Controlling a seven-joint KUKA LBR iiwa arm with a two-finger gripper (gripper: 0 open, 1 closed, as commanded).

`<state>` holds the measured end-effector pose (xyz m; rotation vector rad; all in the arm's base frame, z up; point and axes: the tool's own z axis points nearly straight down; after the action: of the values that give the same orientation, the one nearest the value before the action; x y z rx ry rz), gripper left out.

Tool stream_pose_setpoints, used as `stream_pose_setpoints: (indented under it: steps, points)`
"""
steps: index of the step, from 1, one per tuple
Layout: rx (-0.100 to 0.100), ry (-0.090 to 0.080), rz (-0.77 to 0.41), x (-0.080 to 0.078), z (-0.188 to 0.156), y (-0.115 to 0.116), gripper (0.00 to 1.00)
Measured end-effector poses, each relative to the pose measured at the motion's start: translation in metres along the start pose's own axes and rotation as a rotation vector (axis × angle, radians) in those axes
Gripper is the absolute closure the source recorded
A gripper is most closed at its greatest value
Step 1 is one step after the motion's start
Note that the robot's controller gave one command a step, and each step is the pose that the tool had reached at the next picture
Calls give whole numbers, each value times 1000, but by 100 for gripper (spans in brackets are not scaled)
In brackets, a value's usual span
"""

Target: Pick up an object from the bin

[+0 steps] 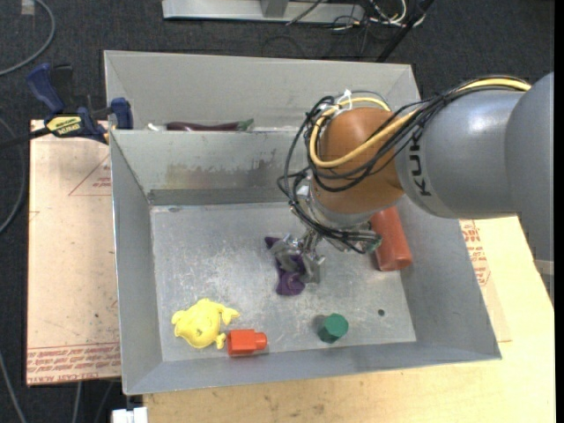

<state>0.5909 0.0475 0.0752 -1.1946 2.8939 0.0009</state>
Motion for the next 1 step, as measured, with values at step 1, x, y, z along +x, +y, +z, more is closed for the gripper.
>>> stream_pose_setpoints:
  steps: [1]
  points:
    - [-2,2,-1,0,-2,1,100]
